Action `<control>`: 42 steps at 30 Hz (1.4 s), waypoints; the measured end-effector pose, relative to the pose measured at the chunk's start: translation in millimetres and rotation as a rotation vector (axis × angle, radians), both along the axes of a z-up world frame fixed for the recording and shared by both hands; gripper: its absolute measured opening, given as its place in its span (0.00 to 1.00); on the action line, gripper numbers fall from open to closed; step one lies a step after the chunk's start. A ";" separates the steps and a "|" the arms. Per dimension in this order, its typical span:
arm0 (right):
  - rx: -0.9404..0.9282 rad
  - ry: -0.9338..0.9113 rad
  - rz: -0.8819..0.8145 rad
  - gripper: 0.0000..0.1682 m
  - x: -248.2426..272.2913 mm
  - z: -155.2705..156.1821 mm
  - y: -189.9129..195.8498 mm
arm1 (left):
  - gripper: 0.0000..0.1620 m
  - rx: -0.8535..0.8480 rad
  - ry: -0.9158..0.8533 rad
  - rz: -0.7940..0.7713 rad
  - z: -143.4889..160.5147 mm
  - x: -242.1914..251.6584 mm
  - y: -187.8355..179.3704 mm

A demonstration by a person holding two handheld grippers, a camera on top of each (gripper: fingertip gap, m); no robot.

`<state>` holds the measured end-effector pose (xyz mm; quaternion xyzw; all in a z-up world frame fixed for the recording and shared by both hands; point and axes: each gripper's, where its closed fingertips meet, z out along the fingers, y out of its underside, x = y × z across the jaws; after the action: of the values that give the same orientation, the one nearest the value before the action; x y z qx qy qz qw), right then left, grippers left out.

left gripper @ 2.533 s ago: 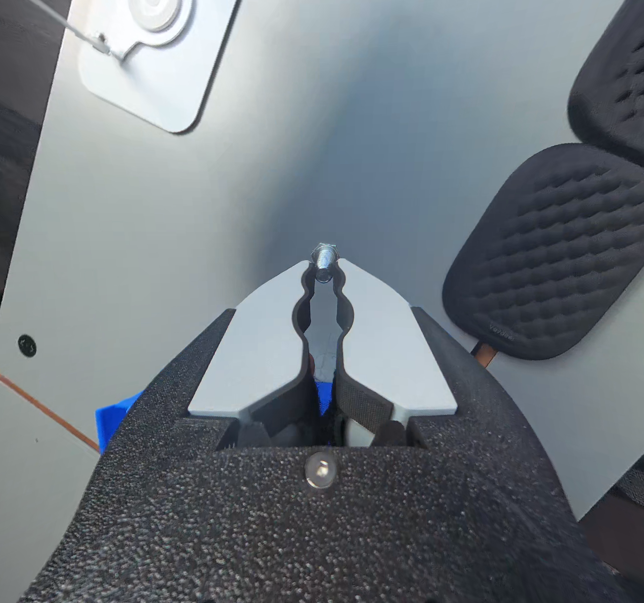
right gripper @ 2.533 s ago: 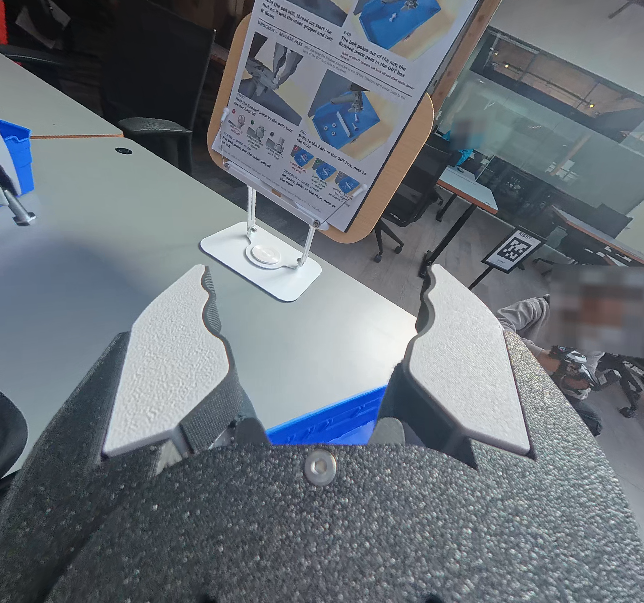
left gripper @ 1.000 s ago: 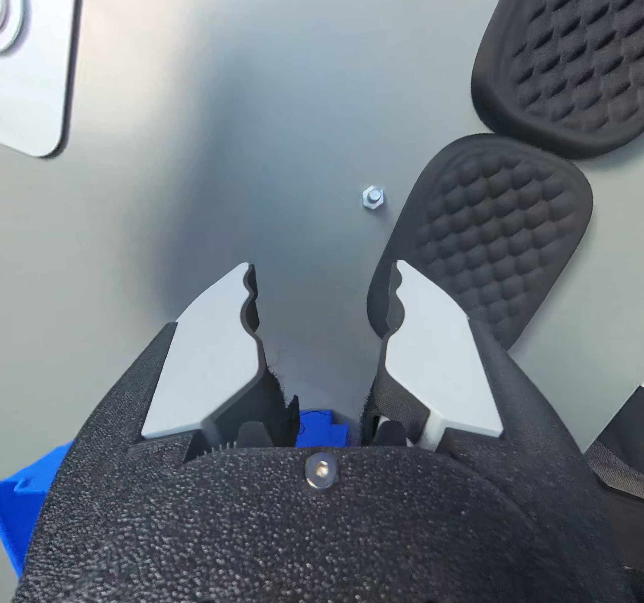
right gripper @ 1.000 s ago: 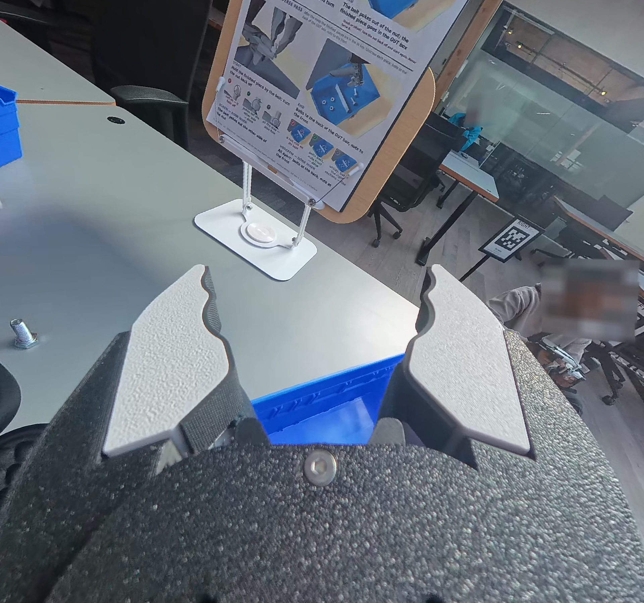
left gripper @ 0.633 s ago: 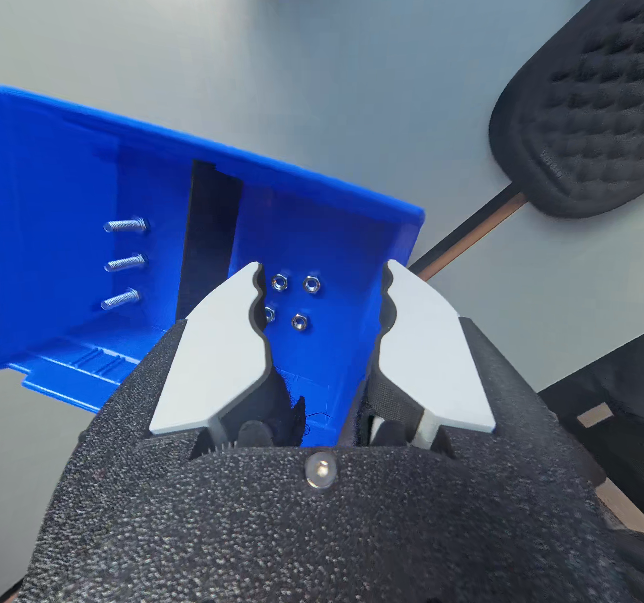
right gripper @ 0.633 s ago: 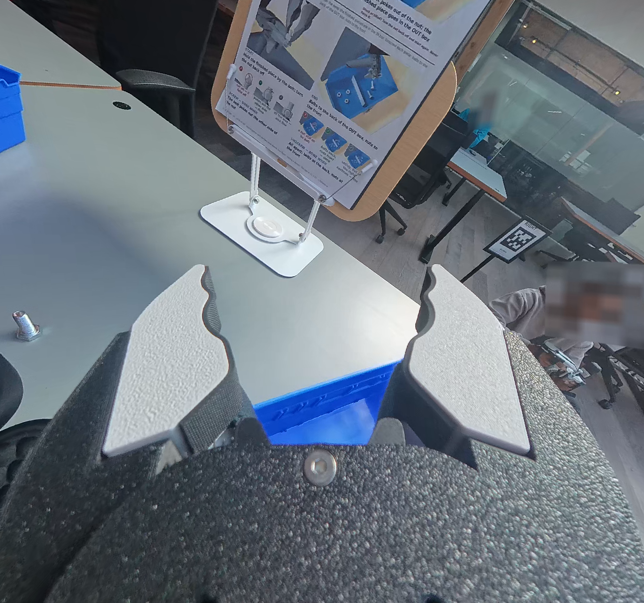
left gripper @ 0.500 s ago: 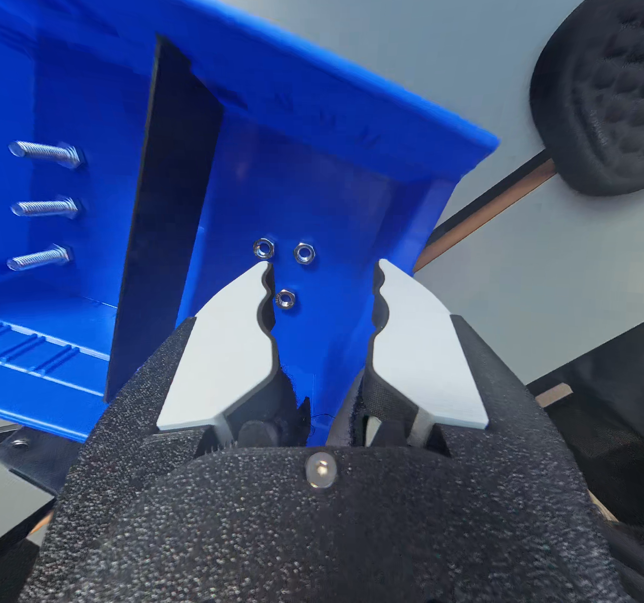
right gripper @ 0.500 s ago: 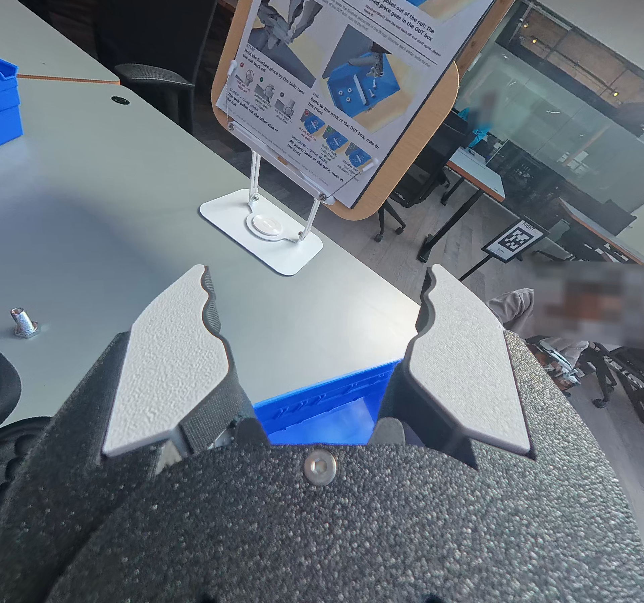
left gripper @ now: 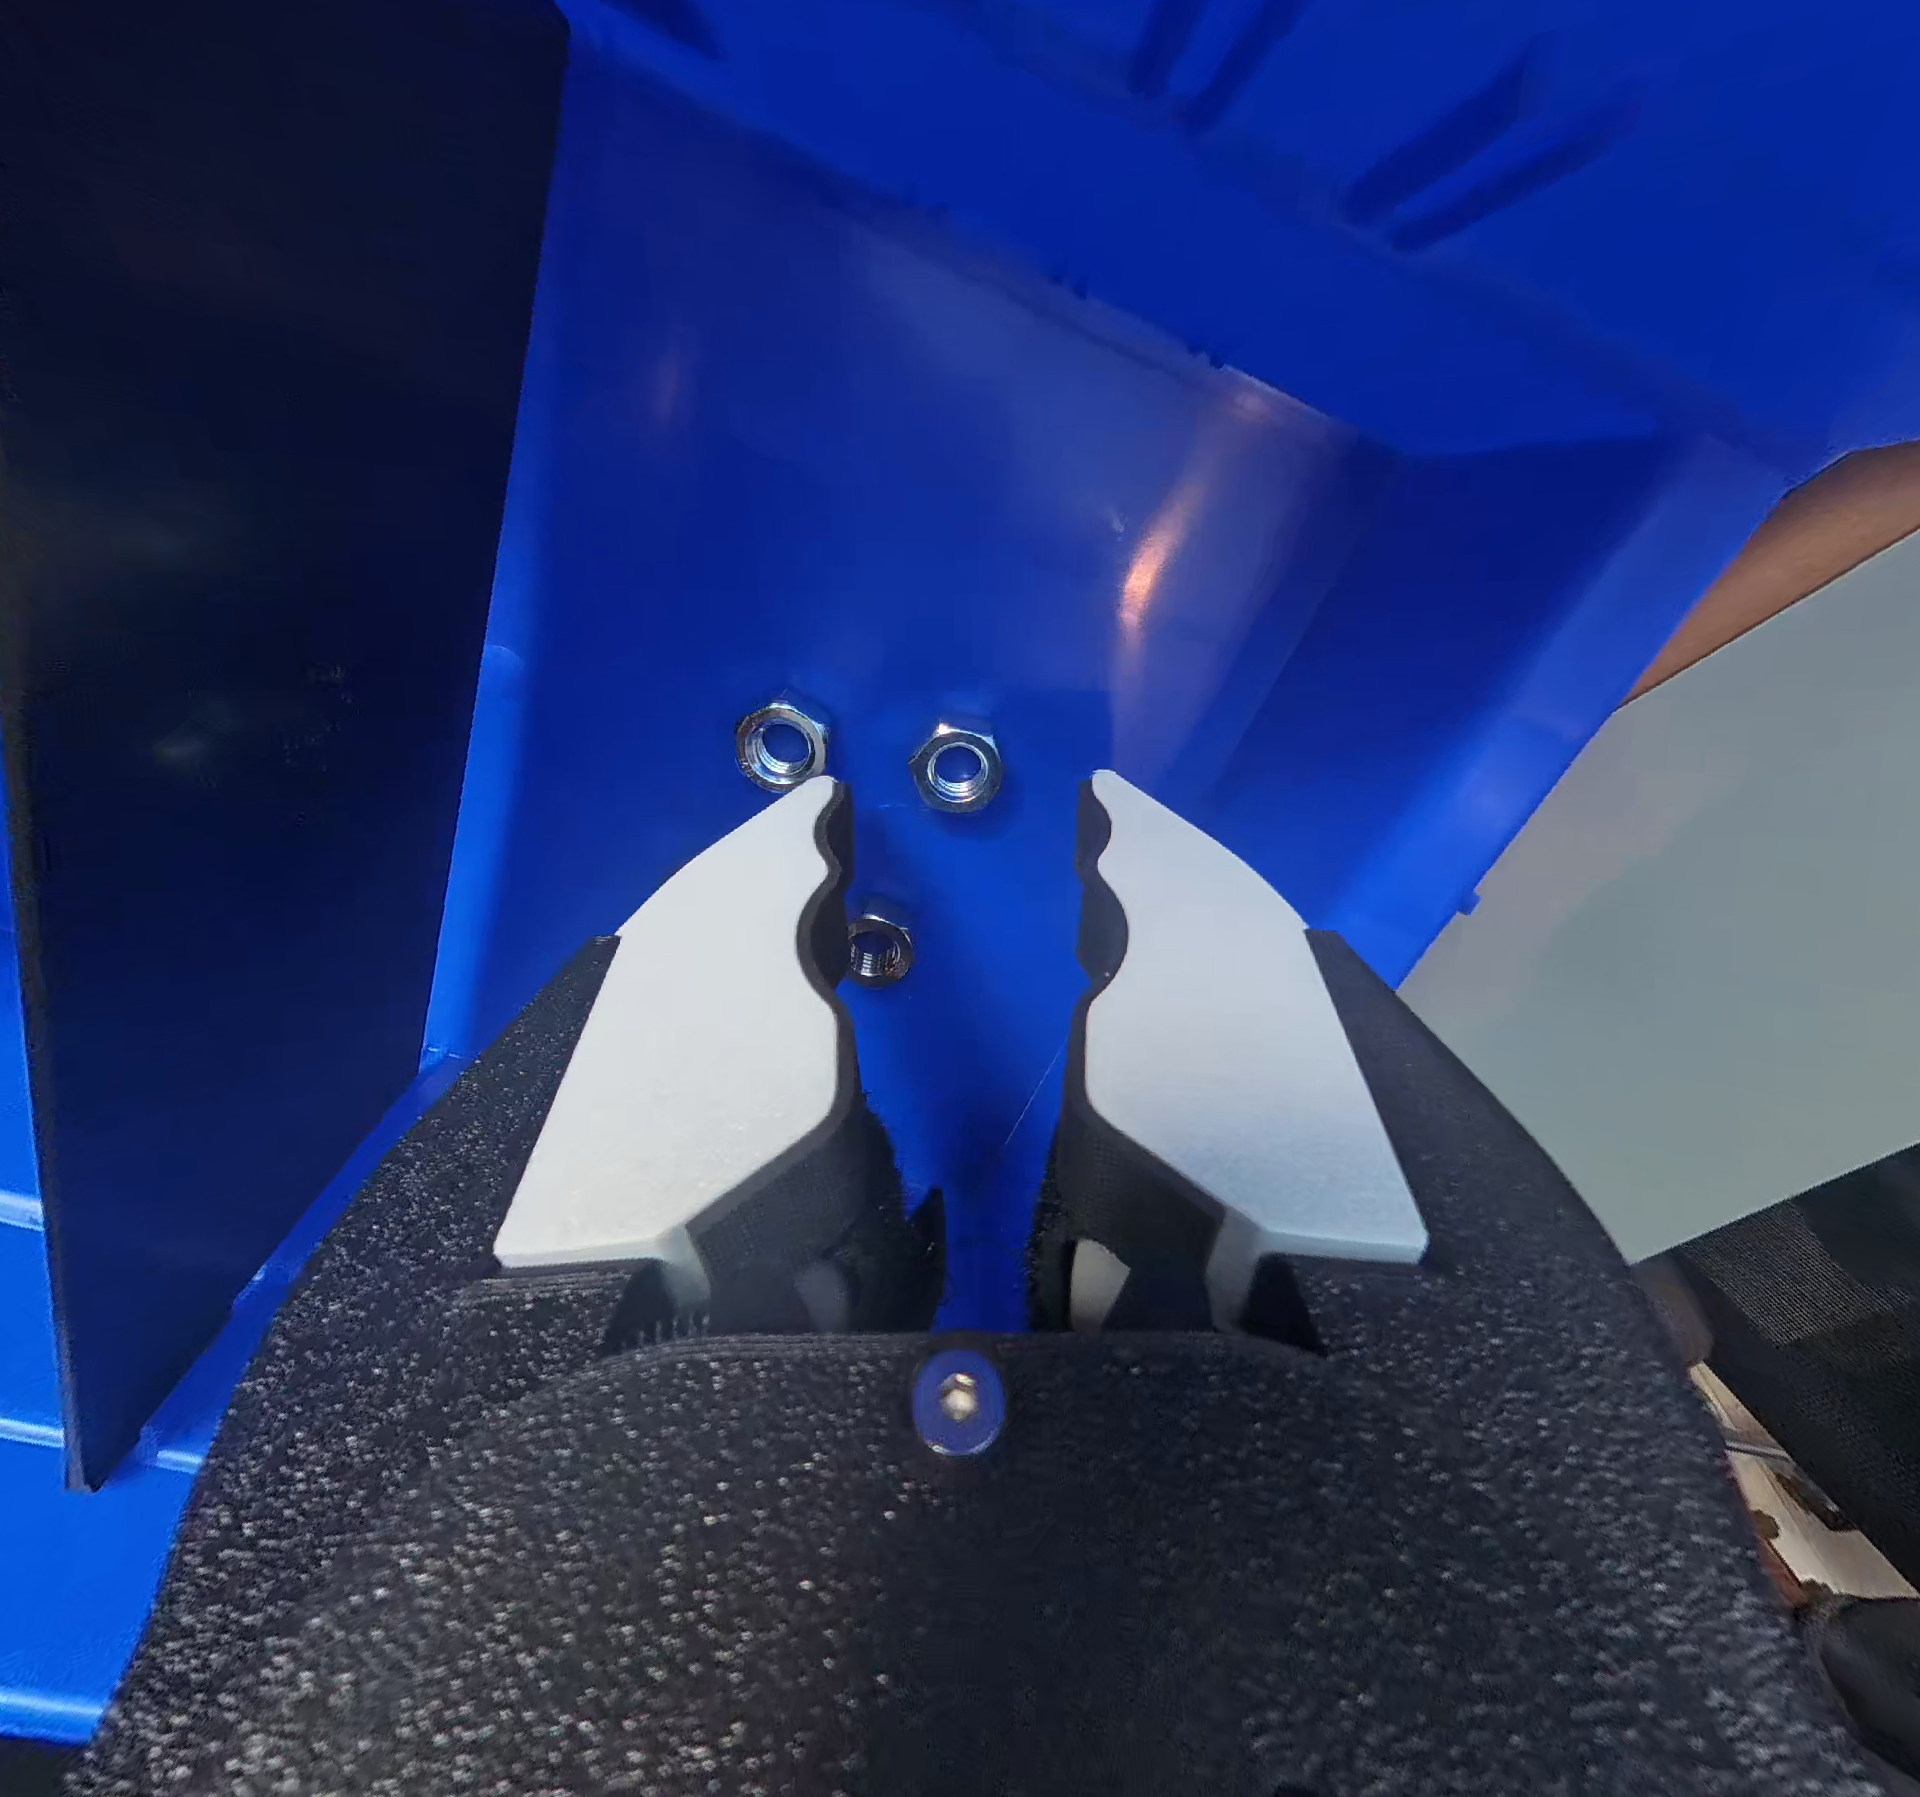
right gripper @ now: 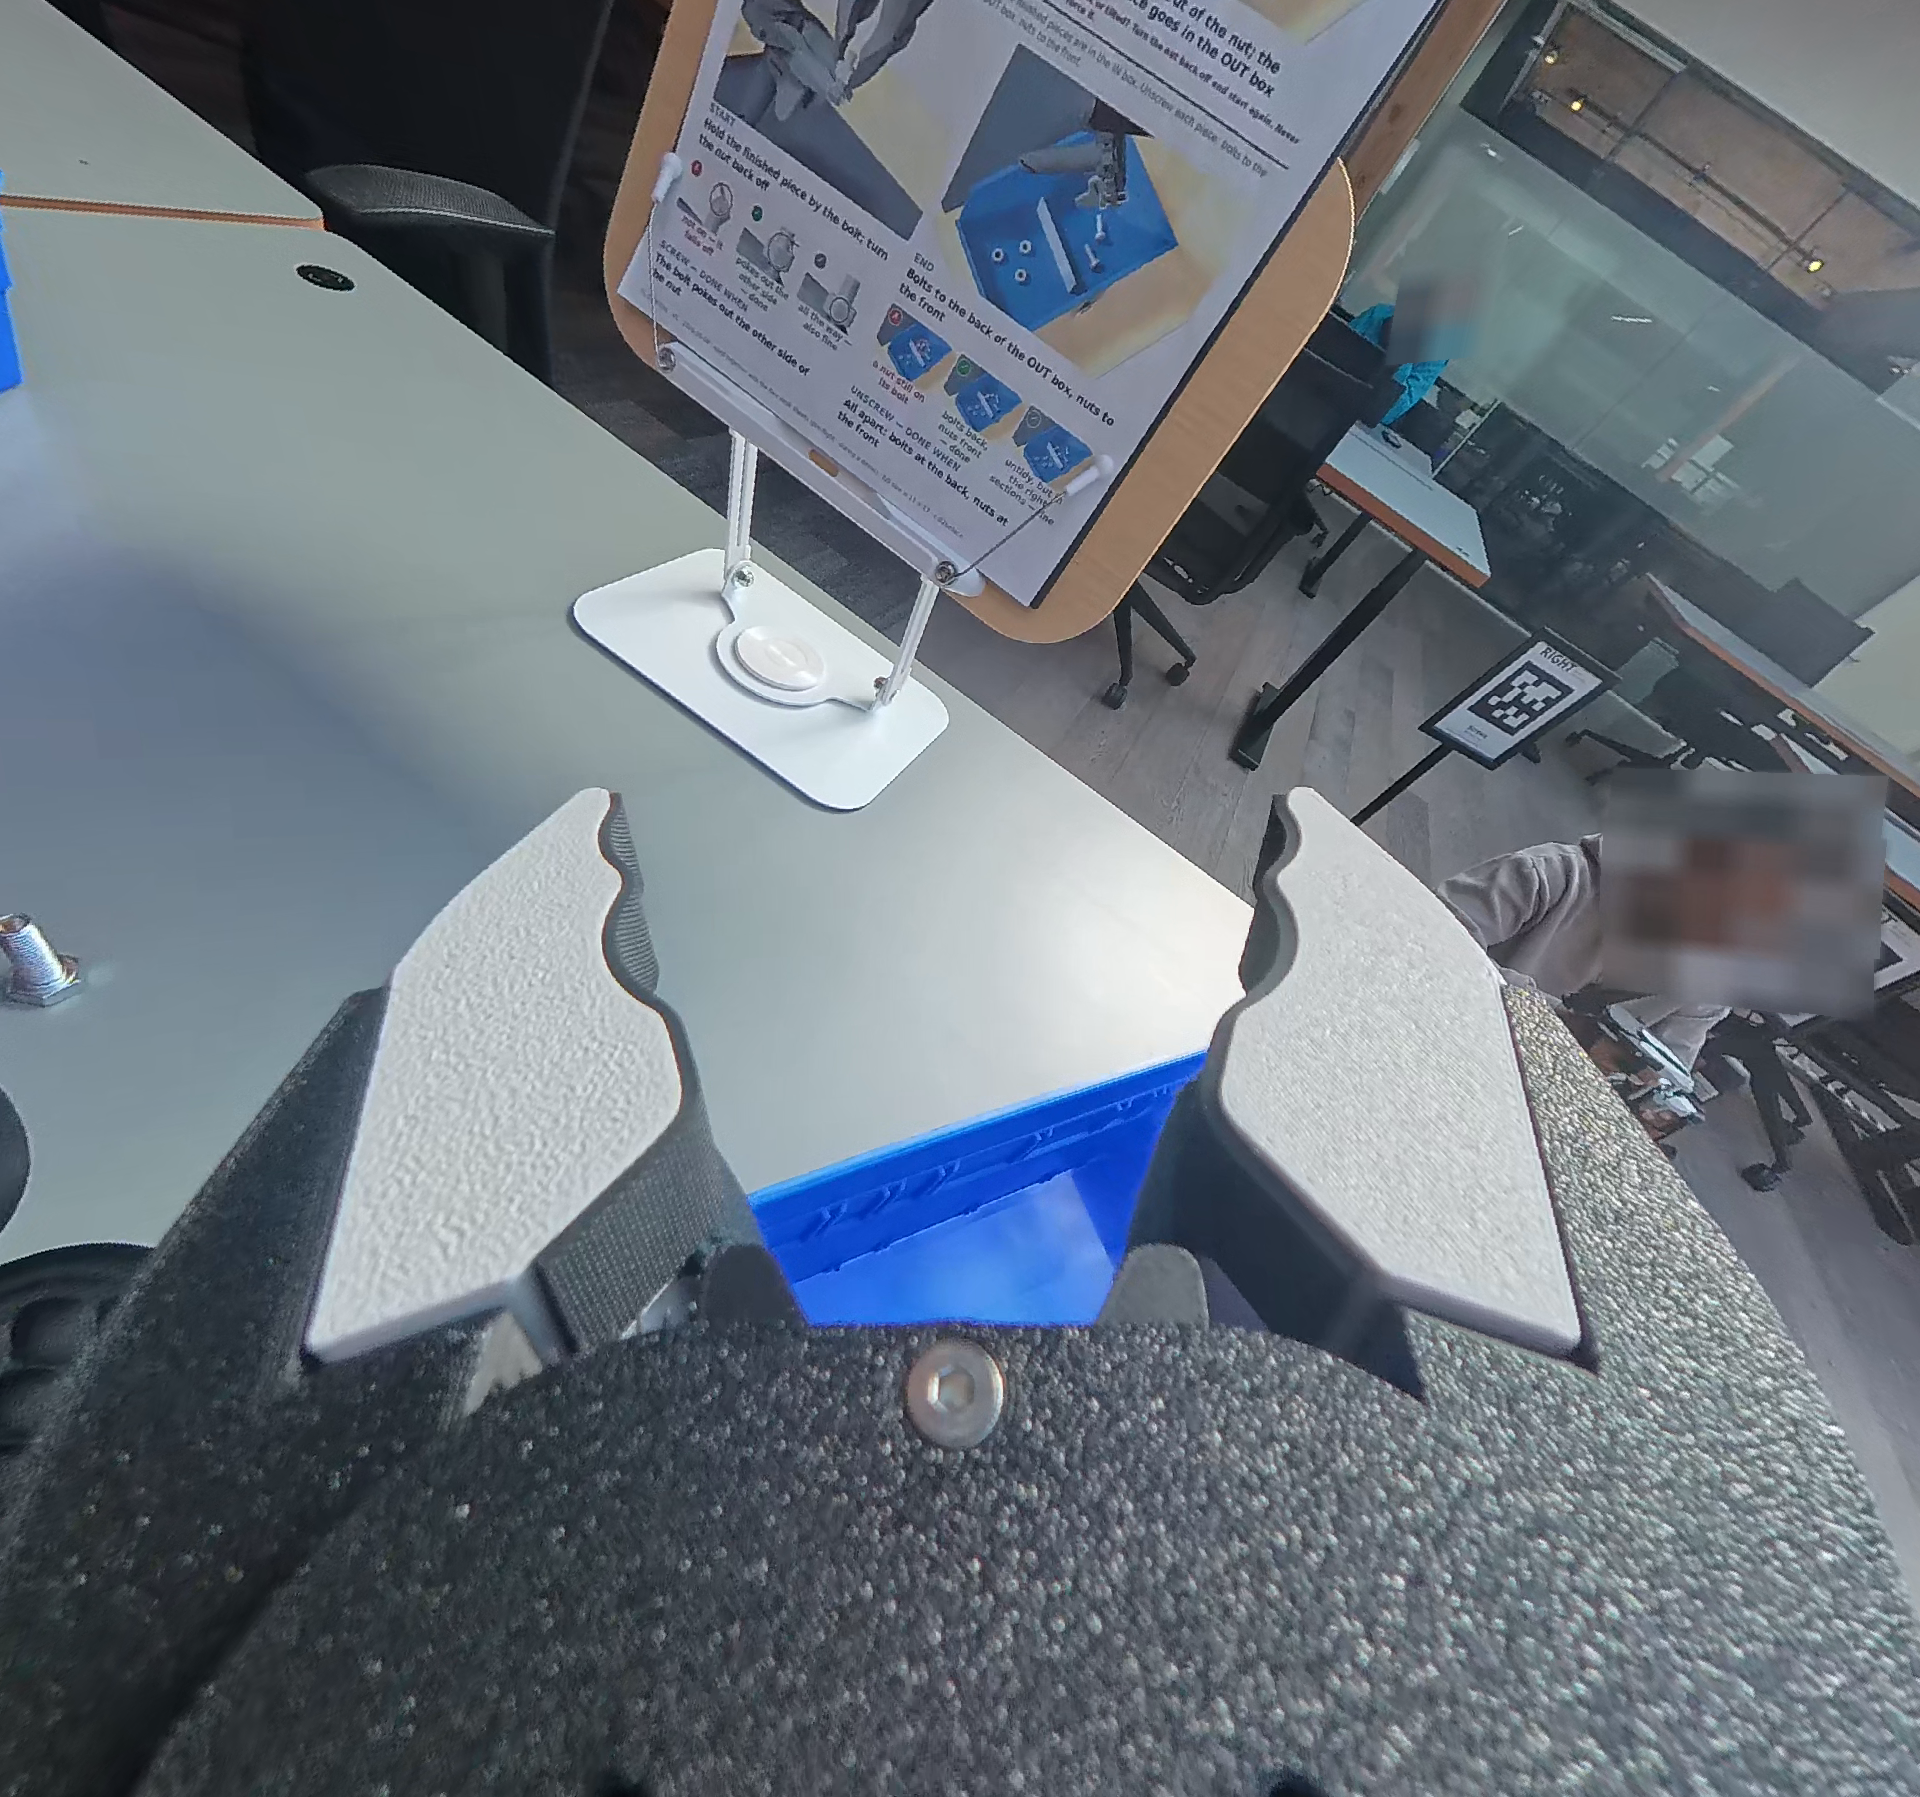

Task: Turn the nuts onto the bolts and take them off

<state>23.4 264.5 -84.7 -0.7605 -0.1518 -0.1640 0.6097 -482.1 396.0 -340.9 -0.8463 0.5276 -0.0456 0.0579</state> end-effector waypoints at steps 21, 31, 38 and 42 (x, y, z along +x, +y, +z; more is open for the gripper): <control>-0.021 -0.018 0.010 0.67 -4.7 -3.9 2.9 | 0.11 0.257 -0.073 -0.197 109.4 63.1 13.4; -0.023 -0.029 0.029 0.67 -8.5 -2.3 0.4 | 0.11 0.232 -0.208 -0.641 111.9 235.4 -59.6; -0.012 -0.022 0.033 0.67 -6.5 0.4 -3.3 | 0.11 0.142 -0.093 -0.850 38.8 303.6 -107.5; -0.003 -0.016 0.029 0.67 -4.0 2.3 -5.1 | 0.11 0.104 -0.032 -0.879 14.3 317.6 -114.8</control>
<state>19.3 259.5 -82.4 -0.7578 -0.1682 -0.1610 0.6096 -164.5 281.2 -326.6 -0.5365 0.8381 -0.0522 0.0836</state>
